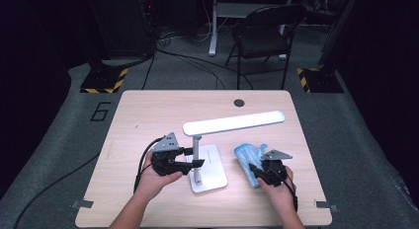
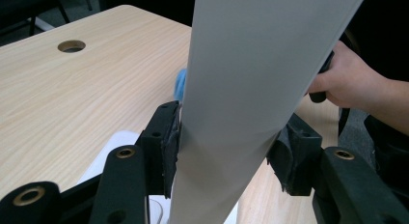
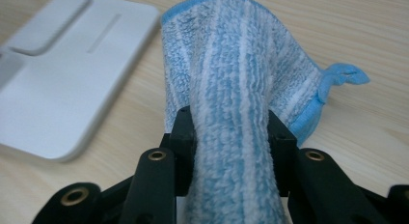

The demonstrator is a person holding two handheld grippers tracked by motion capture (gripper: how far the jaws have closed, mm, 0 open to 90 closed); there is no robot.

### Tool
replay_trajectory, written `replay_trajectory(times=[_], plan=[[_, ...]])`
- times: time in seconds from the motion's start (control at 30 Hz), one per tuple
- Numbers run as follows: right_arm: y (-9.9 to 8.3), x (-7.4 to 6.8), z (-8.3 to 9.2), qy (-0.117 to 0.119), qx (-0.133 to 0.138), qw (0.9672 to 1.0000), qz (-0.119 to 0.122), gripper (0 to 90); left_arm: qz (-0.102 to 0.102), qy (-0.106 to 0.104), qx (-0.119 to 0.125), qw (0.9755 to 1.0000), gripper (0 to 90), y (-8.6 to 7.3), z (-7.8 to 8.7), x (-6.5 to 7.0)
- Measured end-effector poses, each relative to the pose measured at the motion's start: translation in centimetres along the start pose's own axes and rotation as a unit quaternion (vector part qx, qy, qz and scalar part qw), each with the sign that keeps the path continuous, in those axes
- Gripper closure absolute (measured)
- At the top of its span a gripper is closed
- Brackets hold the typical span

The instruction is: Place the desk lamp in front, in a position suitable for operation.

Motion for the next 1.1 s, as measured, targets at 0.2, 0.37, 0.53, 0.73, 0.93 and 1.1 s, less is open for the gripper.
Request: replay_trajectory(times=[0.2,0.37,0.53,0.73,0.93,1.1], plan=[[1.4,-3.8,-0.9,0.049,-0.003,0.9984,0.027,64.7,-0.011,-0.004,-0.005,0.9999,49.2,-0.1,0.4,-0.1],[1.8,-5.0,-1.3,0.071,0.000,0.9970,0.029,64.7,-0.013,-0.005,-0.009,0.9999,48.9,-0.1,0.5,-0.1],[2.2,-5.5,-1.3,0.083,0.006,0.9962,0.027,64.6,-0.015,-0.002,-0.014,0.9998,48.8,0.1,0.3,0.1],[2.4,-6.1,-1.5,0.086,0.003,0.9954,0.041,64.6,-0.017,-0.003,-0.007,0.9998,47.9,0.4,0.1,0.3],[2.6,-6.3,-1.4,0.084,0.004,0.9956,0.040,64.6,-0.008,-0.009,0.002,0.9999,47.1,0.6,0.0,0.5],[2.6,-6.5,-1.4,0.086,0.007,0.9955,0.038,64.5,-0.014,-0.011,0.009,0.9998,49.6,0.5,0.1,0.4]])
Point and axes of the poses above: each handheld gripper's, and its own axes: z roughly backward along the jaws, y roughly out of its top, x roughly to its right, the point moved 5 cm from there along -z, roughly forward along the jaws, and after that the axes turned 12 degrees about z, right-handed, at the moved point
